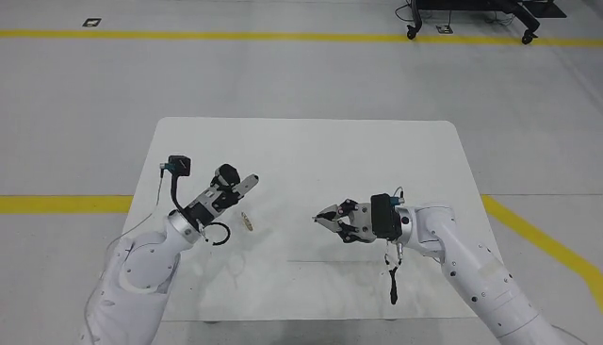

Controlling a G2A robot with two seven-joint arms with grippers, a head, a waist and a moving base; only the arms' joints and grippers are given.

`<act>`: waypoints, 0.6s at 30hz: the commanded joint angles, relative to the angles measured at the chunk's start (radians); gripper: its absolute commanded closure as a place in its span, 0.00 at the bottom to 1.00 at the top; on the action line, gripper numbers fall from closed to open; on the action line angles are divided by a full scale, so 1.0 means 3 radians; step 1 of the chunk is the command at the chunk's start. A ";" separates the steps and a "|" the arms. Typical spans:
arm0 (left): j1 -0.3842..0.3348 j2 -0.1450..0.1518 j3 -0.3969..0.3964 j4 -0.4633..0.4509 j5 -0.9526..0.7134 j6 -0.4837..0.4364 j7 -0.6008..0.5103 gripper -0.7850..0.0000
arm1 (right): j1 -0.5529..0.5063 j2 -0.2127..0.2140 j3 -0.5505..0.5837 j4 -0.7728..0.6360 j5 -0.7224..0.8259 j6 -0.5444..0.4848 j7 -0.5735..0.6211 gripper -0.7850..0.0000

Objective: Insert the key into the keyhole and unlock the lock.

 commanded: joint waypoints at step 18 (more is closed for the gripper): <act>-0.0897 -0.0103 0.0676 0.1207 -0.3451 -0.0547 -0.1795 0.00 | 0.0000 0.0000 0.0000 0.0000 0.0000 0.0000 0.0000 1.00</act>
